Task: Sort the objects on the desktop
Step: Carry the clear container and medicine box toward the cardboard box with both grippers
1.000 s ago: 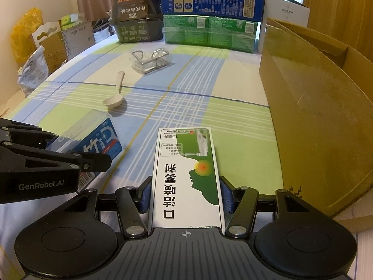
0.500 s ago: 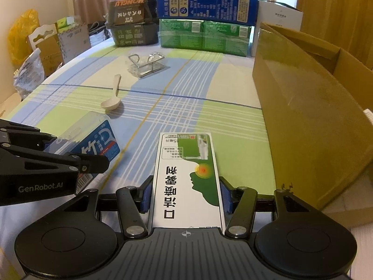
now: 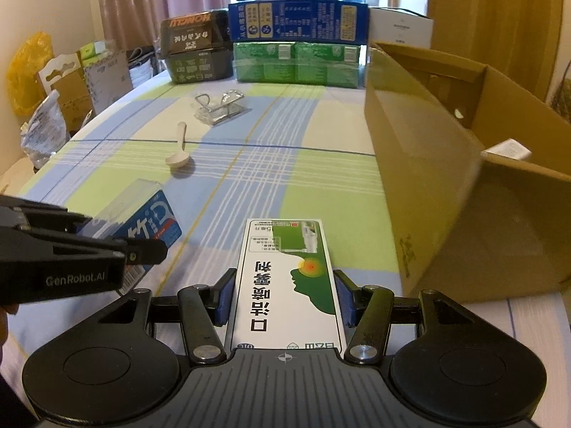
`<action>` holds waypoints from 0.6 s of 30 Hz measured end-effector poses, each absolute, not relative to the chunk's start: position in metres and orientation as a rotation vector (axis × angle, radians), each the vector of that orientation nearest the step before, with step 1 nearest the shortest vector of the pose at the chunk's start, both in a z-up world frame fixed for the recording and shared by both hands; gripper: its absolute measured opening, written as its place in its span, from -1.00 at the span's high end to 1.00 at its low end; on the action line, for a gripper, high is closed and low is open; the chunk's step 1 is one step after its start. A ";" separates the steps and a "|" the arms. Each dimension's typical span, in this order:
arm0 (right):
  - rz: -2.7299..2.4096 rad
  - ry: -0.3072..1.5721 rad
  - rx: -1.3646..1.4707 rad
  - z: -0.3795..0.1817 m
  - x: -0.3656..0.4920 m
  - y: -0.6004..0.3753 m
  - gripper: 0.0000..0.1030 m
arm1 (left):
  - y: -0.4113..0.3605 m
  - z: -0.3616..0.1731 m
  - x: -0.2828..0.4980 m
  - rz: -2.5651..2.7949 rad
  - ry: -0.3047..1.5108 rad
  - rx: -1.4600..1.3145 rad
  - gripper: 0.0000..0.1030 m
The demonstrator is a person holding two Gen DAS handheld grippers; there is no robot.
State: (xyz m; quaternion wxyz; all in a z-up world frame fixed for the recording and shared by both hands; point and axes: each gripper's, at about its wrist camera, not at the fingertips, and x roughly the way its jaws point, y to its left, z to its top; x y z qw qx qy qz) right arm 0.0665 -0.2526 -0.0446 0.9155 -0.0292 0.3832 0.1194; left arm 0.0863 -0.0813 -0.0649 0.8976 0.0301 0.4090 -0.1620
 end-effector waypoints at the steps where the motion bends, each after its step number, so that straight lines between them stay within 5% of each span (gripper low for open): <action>1: 0.243 0.786 -0.057 -0.042 0.064 -0.254 -0.02 | -0.083 -0.063 0.083 -0.337 0.844 0.064 0.49; 18: 0.217 0.628 -0.033 0.039 0.017 -0.276 -0.02 | -0.107 0.005 0.043 -0.360 0.746 0.042 0.49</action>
